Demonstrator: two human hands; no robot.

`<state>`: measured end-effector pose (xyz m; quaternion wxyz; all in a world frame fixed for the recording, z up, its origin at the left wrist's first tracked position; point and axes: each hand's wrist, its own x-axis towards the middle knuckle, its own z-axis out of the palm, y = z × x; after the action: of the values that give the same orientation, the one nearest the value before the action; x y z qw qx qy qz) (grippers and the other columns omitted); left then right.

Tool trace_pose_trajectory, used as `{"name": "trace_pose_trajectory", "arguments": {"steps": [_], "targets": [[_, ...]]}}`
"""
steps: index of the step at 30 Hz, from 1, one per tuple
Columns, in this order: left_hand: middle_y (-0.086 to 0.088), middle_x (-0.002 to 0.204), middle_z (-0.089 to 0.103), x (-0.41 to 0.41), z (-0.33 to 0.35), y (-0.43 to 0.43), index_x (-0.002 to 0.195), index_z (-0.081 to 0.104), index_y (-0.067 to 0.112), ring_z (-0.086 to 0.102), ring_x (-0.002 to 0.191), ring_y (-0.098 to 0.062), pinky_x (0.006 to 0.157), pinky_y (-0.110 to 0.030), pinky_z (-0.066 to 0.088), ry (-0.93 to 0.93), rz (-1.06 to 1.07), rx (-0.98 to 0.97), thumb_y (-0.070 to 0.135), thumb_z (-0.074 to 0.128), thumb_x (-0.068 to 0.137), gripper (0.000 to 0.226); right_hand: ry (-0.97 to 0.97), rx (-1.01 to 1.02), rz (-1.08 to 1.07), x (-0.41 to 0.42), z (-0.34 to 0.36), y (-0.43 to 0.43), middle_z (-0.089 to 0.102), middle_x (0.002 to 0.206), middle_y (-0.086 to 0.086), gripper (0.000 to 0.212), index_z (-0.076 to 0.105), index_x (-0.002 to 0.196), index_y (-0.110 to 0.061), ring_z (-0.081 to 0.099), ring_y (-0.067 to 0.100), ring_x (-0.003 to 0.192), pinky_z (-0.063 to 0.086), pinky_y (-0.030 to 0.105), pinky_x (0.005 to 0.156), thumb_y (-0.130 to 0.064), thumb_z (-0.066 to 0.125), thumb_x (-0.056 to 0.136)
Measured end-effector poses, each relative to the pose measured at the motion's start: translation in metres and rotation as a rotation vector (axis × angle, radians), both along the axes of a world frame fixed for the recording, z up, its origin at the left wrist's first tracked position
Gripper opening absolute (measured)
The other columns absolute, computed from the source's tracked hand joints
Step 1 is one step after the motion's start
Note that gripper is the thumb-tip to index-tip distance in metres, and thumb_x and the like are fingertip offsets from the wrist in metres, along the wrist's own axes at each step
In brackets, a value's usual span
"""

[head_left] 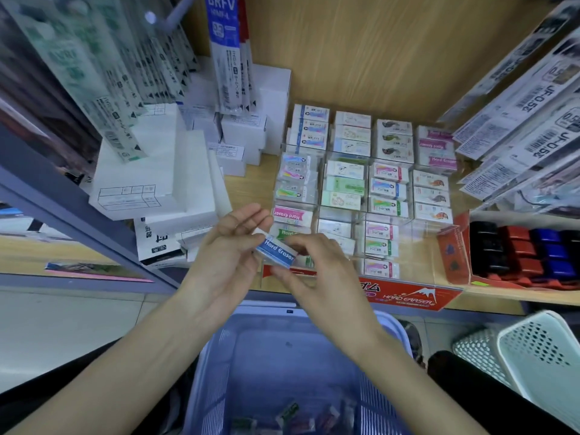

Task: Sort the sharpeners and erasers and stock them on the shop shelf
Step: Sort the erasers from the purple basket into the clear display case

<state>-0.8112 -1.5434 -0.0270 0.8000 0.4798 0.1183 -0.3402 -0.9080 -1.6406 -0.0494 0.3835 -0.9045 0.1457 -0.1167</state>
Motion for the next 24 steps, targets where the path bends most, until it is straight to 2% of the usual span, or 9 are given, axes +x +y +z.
{"name": "trace_pose_trajectory", "arguments": {"steps": [2, 4, 7, 10, 13, 16, 19, 22, 24], "targets": [[-0.006, 0.100, 0.063, -0.005, 0.000, -0.002, 0.097, 0.060, 0.008, 0.062, 0.097, -0.012, 0.076, -0.018, 0.055, -0.042, -0.008, 0.029, -0.018, 0.037, 0.089, 0.036, -0.052, -0.022, -0.065, 0.003, -0.004, -0.001, 0.064, 0.095, 0.000, 0.030, 0.066, 0.106, -0.014, 0.055, 0.018, 0.093, 0.036, 0.017, 0.079, -0.029, 0.063, 0.080], [-0.004, 0.108, 0.061, -0.005, -0.001, 0.000, 0.101, 0.059, 0.013, 0.059, 0.107, -0.014, 0.095, -0.025, 0.048, -0.132, 0.005, 0.193, -0.009, 0.046, 0.091, 0.027, -0.062, -0.098, -0.132, 0.008, -0.007, -0.016, 0.066, 0.097, 0.004, 0.030, 0.067, 0.108, -0.010, 0.056, 0.023, 0.094, 0.037, 0.022, 0.080, -0.022, 0.068, 0.081], [0.003, 0.112, 0.060, -0.003, -0.006, 0.005, 0.097, 0.060, 0.022, 0.054, 0.114, -0.014, 0.107, -0.033, 0.036, -0.198, -0.019, 0.414, 0.003, 0.054, 0.091, 0.020, -0.043, -0.375, -0.183, 0.021, -0.015, -0.042, 0.067, 0.097, 0.008, 0.032, 0.067, 0.110, -0.006, 0.057, 0.027, 0.093, 0.043, 0.030, 0.082, -0.014, 0.073, 0.079], [0.002, 0.101, 0.060, -0.004, -0.010, 0.005, 0.098, 0.059, 0.017, 0.055, 0.102, -0.015, 0.094, -0.029, 0.040, -0.117, -0.098, 0.461, 0.004, 0.056, 0.089, 0.016, -0.060, -0.560, -0.157, 0.034, -0.024, -0.048, 0.067, 0.085, 0.007, 0.031, 0.067, 0.099, -0.007, 0.058, 0.029, 0.086, 0.047, 0.035, 0.073, -0.018, 0.079, 0.072], [0.001, 0.091, 0.061, -0.006, -0.012, 0.003, 0.091, 0.059, 0.016, 0.056, 0.090, -0.014, 0.077, -0.026, 0.043, -0.099, -0.132, 0.484, 0.002, 0.055, 0.089, 0.014, -0.119, -0.633, -0.194, 0.038, -0.030, -0.042, 0.063, 0.094, 0.009, 0.022, 0.070, 0.091, -0.010, 0.047, 0.025, 0.093, 0.044, 0.037, 0.074, -0.022, 0.071, 0.074], [0.001, 0.093, 0.060, -0.008, -0.012, 0.002, 0.089, 0.059, 0.018, 0.055, 0.091, -0.014, 0.076, -0.026, 0.041, -0.109, -0.129, 0.487, 0.004, 0.054, 0.090, 0.015, -0.111, -0.591, -0.249, 0.041, -0.034, -0.042, 0.059, 0.095, 0.007, 0.018, 0.072, 0.089, -0.014, 0.046, 0.025, 0.092, 0.042, 0.038, 0.075, -0.026, 0.065, 0.078], [0.001, 0.093, 0.059, -0.014, -0.012, 0.001, 0.091, 0.058, 0.019, 0.053, 0.089, -0.012, 0.075, -0.025, 0.039, -0.144, -0.110, 0.506, 0.005, 0.052, 0.090, 0.015, -0.096, -0.535, -0.198, 0.038, -0.033, -0.042, 0.060, 0.095, 0.004, 0.024, 0.071, 0.095, -0.016, 0.047, 0.024, 0.094, 0.041, 0.039, 0.080, -0.031, 0.055, 0.087], [0.009, 0.087, 0.054, -0.027, -0.014, 0.006, 0.098, 0.056, 0.019, 0.048, 0.077, 0.000, 0.064, -0.008, 0.038, -0.279, -0.107, 0.526, 0.003, 0.048, 0.091, 0.019, -0.177, -0.349, -0.244, 0.015, -0.024, -0.035, 0.058, 0.102, 0.004, 0.031, 0.068, 0.102, -0.014, 0.040, 0.018, 0.098, 0.036, 0.032, 0.086, -0.028, 0.043, 0.091], [0.012, 0.087, 0.055, -0.040, -0.018, 0.015, 0.090, 0.057, 0.020, 0.050, 0.078, 0.001, 0.063, 0.000, 0.037, -0.451, -0.147, 0.521, -0.001, 0.047, 0.091, 0.023, -0.251, -0.256, -0.260, -0.015, -0.022, -0.025, 0.058, 0.098, 0.003, 0.027, 0.067, 0.099, -0.012, 0.043, 0.017, 0.094, 0.037, 0.028, 0.083, -0.020, 0.043, 0.091]]}}
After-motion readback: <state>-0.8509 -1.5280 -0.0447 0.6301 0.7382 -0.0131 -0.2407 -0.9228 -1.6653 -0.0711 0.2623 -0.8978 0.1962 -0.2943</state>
